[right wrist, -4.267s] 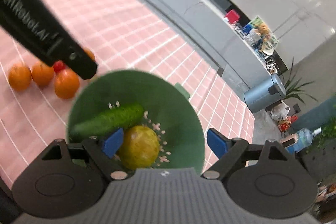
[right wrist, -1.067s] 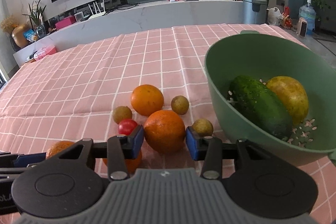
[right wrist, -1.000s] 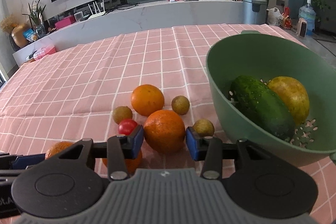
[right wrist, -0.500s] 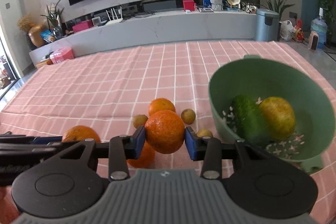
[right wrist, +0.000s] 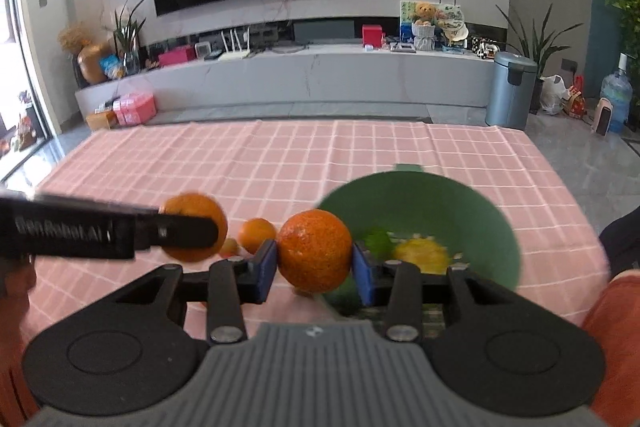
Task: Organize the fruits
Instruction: 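Carry the orange in the left tool while the right tool carries its orange to the colander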
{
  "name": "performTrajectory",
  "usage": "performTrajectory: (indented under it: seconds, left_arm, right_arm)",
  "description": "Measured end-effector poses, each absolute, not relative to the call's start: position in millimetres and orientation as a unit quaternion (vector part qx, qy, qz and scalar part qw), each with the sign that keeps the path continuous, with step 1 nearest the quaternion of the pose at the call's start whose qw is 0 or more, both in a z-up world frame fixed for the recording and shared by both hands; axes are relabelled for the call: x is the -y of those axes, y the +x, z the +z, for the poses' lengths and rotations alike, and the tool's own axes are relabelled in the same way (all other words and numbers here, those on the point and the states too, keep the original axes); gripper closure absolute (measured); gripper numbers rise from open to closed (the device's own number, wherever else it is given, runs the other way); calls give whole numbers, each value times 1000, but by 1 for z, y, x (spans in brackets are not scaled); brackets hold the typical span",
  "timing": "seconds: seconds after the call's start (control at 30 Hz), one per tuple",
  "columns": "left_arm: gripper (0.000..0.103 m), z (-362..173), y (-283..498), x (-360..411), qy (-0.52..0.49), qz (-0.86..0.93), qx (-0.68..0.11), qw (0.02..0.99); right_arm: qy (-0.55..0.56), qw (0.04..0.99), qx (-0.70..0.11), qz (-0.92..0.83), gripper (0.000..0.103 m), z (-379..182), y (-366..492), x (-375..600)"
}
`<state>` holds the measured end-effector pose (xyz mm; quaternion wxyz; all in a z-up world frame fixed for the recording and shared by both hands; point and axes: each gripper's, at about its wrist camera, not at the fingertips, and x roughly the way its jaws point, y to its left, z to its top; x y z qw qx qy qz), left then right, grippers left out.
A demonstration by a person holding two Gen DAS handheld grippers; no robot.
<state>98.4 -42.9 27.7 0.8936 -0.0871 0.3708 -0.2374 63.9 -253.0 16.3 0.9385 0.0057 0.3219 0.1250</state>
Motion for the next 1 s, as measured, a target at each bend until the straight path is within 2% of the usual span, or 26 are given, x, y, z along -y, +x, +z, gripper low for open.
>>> performTrajectory:
  seconds: [0.4, 0.67, 1.0]
  left_arm:
    - [54, 13, 129, 136, -12, -337, -424, 841]
    - [54, -4, 142, 166, 52, -342, -459, 818]
    - [53, -15, 150, 186, 124, -351, -482, 793]
  right_arm:
    - [-107, 890, -402, 188, 66, 19, 108, 325]
    - [-147, 843, -464, 227, 66, -5, 143, 339]
    - [-192, 800, -505, 260, 65, -24, 168, 333]
